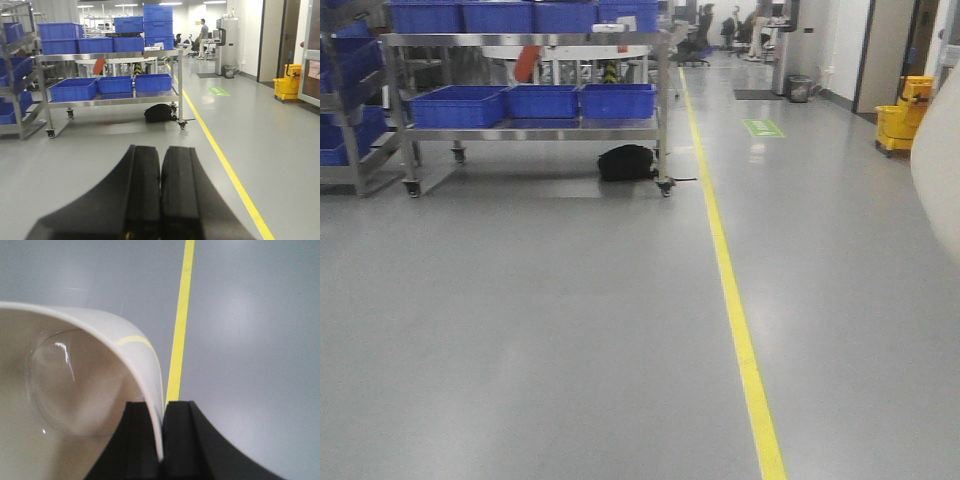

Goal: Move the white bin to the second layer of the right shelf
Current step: 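Drive away from the table carrying the bin in the right gripper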

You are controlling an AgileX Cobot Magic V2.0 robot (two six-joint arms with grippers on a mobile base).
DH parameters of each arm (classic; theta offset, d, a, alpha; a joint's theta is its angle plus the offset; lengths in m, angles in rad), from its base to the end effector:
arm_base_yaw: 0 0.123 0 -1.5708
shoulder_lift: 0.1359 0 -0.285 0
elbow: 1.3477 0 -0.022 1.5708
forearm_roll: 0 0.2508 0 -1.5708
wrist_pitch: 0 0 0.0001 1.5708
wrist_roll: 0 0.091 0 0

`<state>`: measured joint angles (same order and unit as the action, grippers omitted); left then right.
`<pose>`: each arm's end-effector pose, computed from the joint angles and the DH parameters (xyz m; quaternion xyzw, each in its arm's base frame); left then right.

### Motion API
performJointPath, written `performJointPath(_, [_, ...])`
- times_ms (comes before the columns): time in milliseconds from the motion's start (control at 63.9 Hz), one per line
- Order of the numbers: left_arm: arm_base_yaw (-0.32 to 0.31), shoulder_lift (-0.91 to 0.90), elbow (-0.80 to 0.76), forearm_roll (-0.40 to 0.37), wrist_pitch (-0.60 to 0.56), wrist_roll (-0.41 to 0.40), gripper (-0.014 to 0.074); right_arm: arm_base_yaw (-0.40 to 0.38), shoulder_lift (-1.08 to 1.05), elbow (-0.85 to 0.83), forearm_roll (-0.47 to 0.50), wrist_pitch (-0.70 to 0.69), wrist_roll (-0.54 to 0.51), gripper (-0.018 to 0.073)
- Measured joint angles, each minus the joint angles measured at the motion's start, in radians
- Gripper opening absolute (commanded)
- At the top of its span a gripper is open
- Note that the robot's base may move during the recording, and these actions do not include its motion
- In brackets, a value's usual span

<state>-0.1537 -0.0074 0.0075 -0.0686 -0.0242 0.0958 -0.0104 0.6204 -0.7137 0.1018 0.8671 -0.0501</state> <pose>0.0551 -0.0084 0.2133 0.0596 0.6640 -0.0466 0.7439 0.1058 0.0060 0.3278 -0.0048 0.9028 0.0362 0.4286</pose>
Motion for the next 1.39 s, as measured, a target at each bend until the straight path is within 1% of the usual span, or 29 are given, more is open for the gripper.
performJointPath(1394, [0.000,0.000,0.000,0.000,0.001,0.000,0.0085,0.000,0.000,0.000,0.000,0.014,0.000,0.0088])
